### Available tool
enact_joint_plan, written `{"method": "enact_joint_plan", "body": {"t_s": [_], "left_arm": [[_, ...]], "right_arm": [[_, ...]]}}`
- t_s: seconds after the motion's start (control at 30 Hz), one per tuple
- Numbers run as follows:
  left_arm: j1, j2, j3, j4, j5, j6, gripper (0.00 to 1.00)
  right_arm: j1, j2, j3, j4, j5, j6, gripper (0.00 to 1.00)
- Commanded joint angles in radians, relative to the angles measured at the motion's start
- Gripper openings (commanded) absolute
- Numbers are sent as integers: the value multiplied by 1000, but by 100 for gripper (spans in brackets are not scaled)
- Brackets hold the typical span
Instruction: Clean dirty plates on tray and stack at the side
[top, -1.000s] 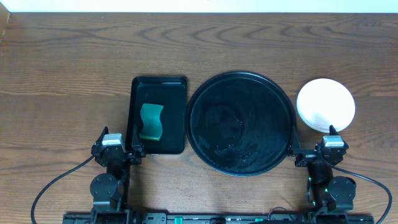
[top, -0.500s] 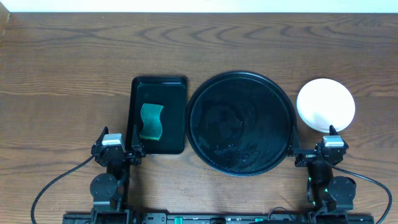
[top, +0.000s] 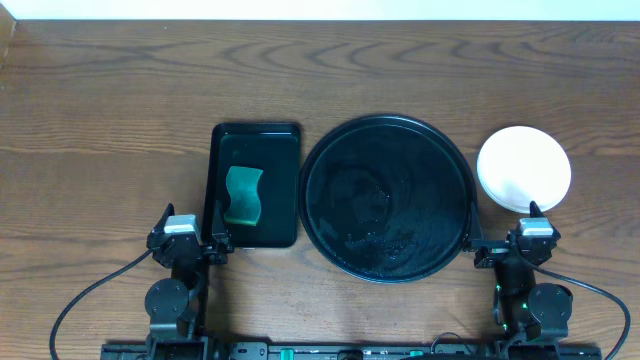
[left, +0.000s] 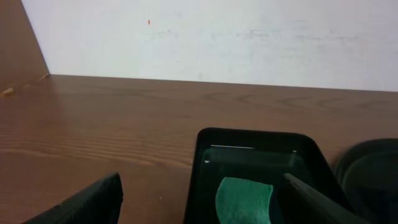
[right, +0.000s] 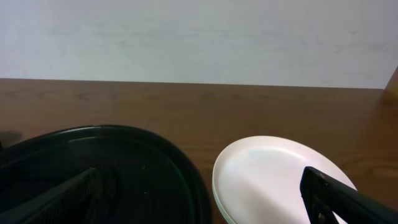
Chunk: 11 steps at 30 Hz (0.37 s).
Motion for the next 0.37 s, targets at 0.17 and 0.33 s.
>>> {"method": "enact_joint_plan", "body": {"t_s": [0.17, 0.33], "left_arm": [[-4, -7, -11, -50, -10, 17, 80], [-4, -7, -11, -50, -10, 17, 80]], "right_arm": [[13, -6, -2, -5, 6, 13, 99], [13, -6, -2, -5, 6, 13, 99]]}}
